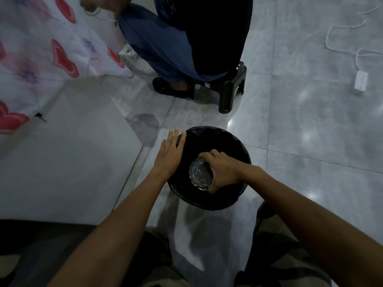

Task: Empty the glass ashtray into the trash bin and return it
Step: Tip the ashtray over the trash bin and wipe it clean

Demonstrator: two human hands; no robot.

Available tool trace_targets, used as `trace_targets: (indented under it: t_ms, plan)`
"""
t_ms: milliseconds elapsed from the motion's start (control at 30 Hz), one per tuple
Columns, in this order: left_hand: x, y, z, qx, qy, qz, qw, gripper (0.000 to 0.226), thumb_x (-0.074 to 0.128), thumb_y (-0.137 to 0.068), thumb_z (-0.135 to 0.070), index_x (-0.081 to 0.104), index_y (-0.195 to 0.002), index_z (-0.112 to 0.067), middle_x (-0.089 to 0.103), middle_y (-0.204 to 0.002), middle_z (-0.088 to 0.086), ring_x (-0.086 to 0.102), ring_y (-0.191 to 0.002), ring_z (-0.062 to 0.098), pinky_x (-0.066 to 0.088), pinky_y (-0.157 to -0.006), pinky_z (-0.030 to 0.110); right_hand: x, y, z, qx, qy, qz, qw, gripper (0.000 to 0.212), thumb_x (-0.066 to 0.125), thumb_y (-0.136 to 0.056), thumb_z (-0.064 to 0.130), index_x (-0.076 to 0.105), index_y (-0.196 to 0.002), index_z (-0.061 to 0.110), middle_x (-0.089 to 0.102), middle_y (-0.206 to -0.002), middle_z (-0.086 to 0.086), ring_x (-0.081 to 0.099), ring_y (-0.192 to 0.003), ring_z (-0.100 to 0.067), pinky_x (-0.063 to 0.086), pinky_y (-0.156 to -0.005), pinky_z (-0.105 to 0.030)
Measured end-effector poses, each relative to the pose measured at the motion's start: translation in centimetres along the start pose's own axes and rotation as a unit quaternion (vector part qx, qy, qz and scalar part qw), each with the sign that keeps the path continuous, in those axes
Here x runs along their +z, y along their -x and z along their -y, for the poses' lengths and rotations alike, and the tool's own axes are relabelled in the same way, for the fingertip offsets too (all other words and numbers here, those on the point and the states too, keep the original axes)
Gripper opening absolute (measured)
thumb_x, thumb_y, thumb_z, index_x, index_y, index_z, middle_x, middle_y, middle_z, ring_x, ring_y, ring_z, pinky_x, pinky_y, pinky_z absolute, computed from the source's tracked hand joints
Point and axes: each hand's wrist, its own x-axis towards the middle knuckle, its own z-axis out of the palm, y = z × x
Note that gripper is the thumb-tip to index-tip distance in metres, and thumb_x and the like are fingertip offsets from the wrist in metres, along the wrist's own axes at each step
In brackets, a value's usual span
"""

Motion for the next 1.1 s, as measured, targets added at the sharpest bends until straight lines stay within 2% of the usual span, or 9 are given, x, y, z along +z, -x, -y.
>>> trace_targets:
  t_ms: [133, 233, 367, 500, 633, 700, 833, 933, 1100]
  plan:
    - [-1.5, 1.1, -0.2, 0.032, -0.046, -0.018, 0.998, 0.085, 0.063, -0.097, -0.017, 0.014, -0.166, -0.013, 0.010, -0.172, 0.019, 0.010, -0.160, 0.037, 0.022, -0.124, 0.055, -0.6, 0.4, -1.0, 0.027, -0.079, -0.004, 0.996, 0.130, 0.094, -0.060, 0.056, 0.020, -0.162, 0.025, 0.037, -0.152, -0.005, 0.044, -0.139, -0.032, 0.047, -0.113, -0.046]
    - [-2.5, 2.0, 0.3, 0.095, -0.047, -0.029, 0.994, 0.095, 0.082, -0.085, -0.025, 0.028, -0.164, -0.016, 0.024, -0.170, 0.014, 0.027, -0.156, 0.034, 0.032, -0.118, 0.054, -1.2, 0.4, -1.2, 0.028, -0.110, -0.004, 0.994, 0.130, 0.096, -0.059, 0.055, 0.023, -0.162, 0.025, 0.040, -0.149, -0.002, 0.048, -0.137, -0.028, 0.047, -0.112, -0.040]
    - [-3.7, 3.2, 0.2, 0.166, 0.007, -0.010, 0.986, 0.098, 0.084, -0.084, -0.024, 0.028, -0.164, -0.018, 0.026, -0.170, 0.005, 0.031, -0.154, 0.027, 0.039, -0.115, 0.046, -2.8, 0.9, -0.9, 0.032, -0.227, 0.022, 0.973, 0.110, 0.093, -0.071, 0.047, 0.031, -0.160, 0.024, 0.049, -0.143, 0.004, 0.054, -0.128, -0.019, 0.045, -0.105, -0.027]
    - [-4.7, 4.2, -1.0, 0.105, 0.201, 0.063, 0.972, 0.107, 0.085, -0.085, -0.016, 0.015, -0.166, -0.022, 0.026, -0.170, 0.001, 0.028, -0.154, 0.018, 0.031, -0.124, 0.037, -3.5, 1.7, -0.5, 0.037, -0.426, 0.075, 0.901, 0.053, 0.079, -0.089, 0.046, 0.059, -0.134, 0.027, 0.062, -0.130, -0.005, 0.068, -0.109, -0.022, 0.056, -0.097, -0.037]
    - [-5.4, 4.6, -2.5, 0.026, 0.332, 0.087, 0.939, 0.122, 0.093, -0.075, -0.019, 0.011, -0.164, -0.030, 0.043, -0.161, 0.001, 0.047, -0.143, 0.017, 0.044, -0.116, 0.037, -3.0, 1.9, -0.5, 0.061, -0.599, 0.120, 0.789, 0.079, 0.059, -0.090, 0.074, 0.055, -0.145, 0.017, 0.062, -0.142, -0.019, 0.074, -0.105, -0.040, 0.062, -0.082, -0.036]
    - [-5.8, 4.7, -3.1, 0.011, 0.353, 0.086, 0.932, 0.129, 0.096, -0.070, -0.023, 0.008, -0.164, -0.032, 0.042, -0.161, -0.001, 0.045, -0.144, 0.015, 0.043, -0.117, 0.035, -2.8, 2.1, -0.4, 0.079, -0.619, 0.132, 0.770, 0.092, 0.045, -0.089, 0.083, 0.057, -0.142, 0.009, 0.067, -0.132, -0.029, 0.075, -0.102, -0.043, 0.063, -0.075, -0.035]
    - [-6.3, 4.9, -4.2, 0.010, 0.367, 0.108, 0.924, 0.139, 0.099, -0.064, -0.024, 0.004, -0.164, -0.032, 0.038, -0.162, -0.003, 0.039, -0.144, 0.011, 0.036, -0.118, 0.029, -2.3, 2.6, -0.5, 0.086, -0.619, 0.096, 0.775, 0.095, 0.028, -0.094, 0.085, 0.054, -0.140, 0.006, 0.073, -0.117, -0.033, 0.076, -0.092, -0.043, 0.062, -0.062, -0.032]
    - [-6.2, 5.0, -4.6, 0.004, 0.365, 0.104, 0.925, 0.137, 0.100, -0.060, -0.026, 0.010, -0.163, -0.031, 0.040, -0.160, -0.004, 0.040, -0.144, 0.012, 0.035, -0.120, 0.032, -1.9, 3.0, -0.5, 0.086, -0.617, 0.053, 0.780, 0.082, 0.027, -0.100, 0.077, 0.053, -0.140, 0.011, 0.076, -0.113, -0.029, 0.077, -0.090, -0.045, 0.060, -0.058, -0.031]
    - [-6.2, 4.9, -4.8, -0.034, 0.367, 0.092, 0.925, 0.127, 0.101, -0.054, -0.029, 0.025, -0.157, -0.032, 0.053, -0.143, -0.011, 0.052, -0.133, 0.011, 0.044, -0.116, 0.040, -1.8, 4.3, 0.3, 0.053, -0.542, -0.040, 0.837, 0.050, 0.048, -0.108, 0.052, 0.039, -0.146, 0.020, 0.074, -0.115, -0.017, 0.078, -0.092, -0.045, 0.060, -0.061, -0.033]
